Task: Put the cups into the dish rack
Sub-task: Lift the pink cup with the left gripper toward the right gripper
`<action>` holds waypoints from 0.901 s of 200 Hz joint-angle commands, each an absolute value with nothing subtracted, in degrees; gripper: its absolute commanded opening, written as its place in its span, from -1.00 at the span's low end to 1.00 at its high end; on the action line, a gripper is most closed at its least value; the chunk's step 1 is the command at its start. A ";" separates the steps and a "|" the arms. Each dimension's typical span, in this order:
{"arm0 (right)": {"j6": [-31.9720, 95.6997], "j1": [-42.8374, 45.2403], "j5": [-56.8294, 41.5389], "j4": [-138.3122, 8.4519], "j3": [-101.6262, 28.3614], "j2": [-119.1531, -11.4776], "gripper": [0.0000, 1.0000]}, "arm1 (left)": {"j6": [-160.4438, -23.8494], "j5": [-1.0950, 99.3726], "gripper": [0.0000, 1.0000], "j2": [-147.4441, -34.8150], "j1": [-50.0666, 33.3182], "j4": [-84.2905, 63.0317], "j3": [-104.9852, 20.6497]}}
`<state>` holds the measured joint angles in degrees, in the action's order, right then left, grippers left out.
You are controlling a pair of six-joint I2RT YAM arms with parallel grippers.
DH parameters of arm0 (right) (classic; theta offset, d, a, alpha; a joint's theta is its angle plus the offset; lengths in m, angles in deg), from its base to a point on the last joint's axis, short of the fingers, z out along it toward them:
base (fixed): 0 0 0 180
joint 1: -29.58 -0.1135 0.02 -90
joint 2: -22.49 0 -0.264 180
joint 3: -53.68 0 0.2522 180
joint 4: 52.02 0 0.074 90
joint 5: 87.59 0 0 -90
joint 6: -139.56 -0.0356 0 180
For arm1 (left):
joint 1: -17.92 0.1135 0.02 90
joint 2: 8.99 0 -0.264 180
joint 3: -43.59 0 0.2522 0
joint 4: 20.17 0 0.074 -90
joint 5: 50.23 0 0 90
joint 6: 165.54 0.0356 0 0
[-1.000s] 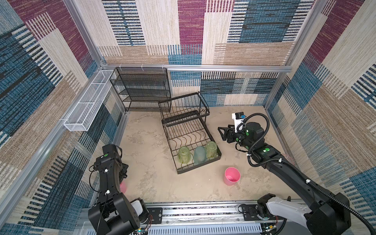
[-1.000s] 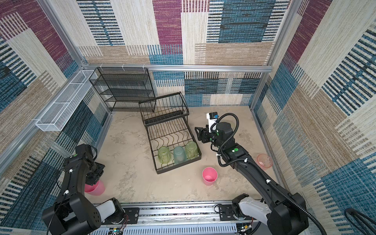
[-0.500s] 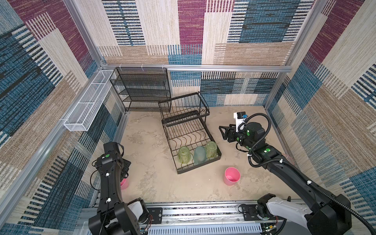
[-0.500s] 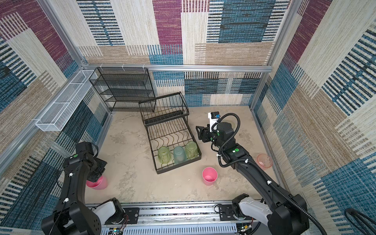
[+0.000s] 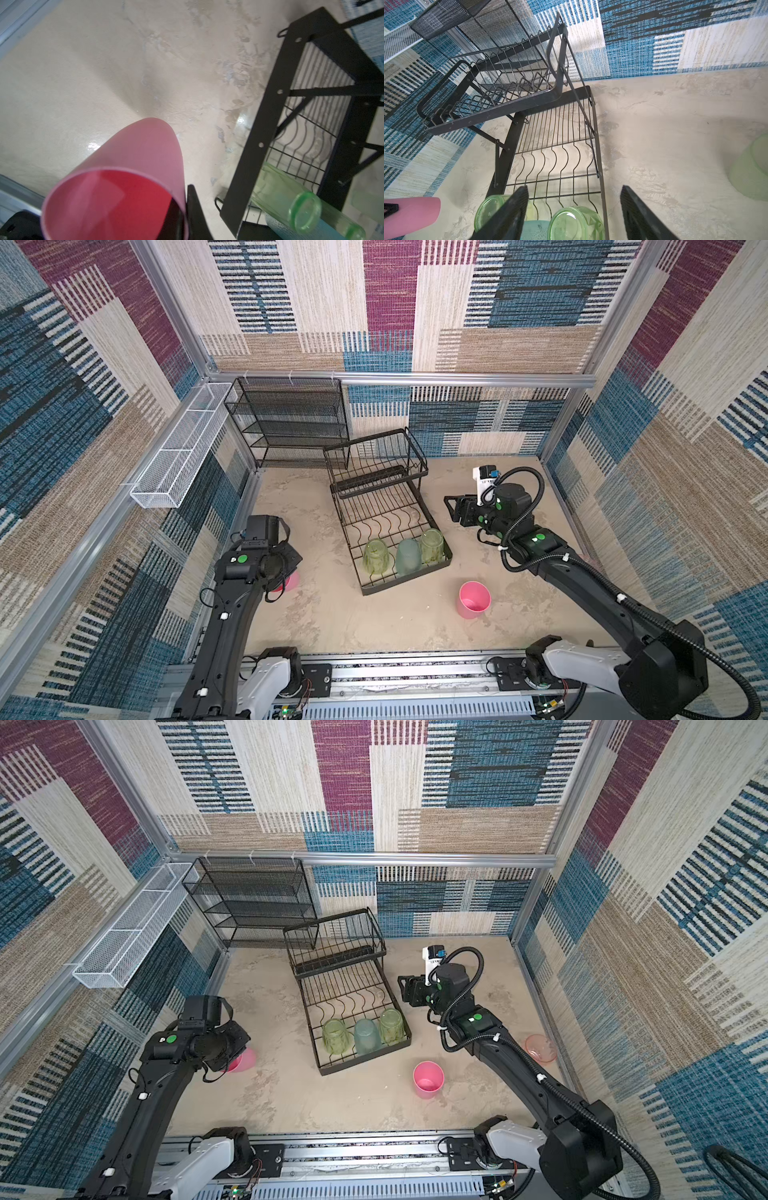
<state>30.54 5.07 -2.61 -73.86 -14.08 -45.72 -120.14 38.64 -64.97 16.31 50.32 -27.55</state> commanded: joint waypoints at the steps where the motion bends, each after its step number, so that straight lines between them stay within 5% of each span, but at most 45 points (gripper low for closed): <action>1: 29.04 4.97 -3.47 -74.31 -14.74 -45.64 0.47 | -121.77 39.66 -1.00 -64.38 12.21 48.92 -30.58; 111: 26.18 5.15 -7.12 -76.40 -20.40 -46.91 0.46 | -118.43 51.10 -0.92 -74.56 -12.91 29.66 -45.07; 180: 19.17 10.76 -18.05 -76.41 -26.80 -50.80 0.47 | -120.55 59.89 -0.88 -85.10 -16.36 10.68 -50.15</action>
<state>23.70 8.35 -11.68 -77.66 -25.31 -50.27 -120.20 55.58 -82.57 -15.93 20.46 -48.05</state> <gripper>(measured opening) 0.732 0.076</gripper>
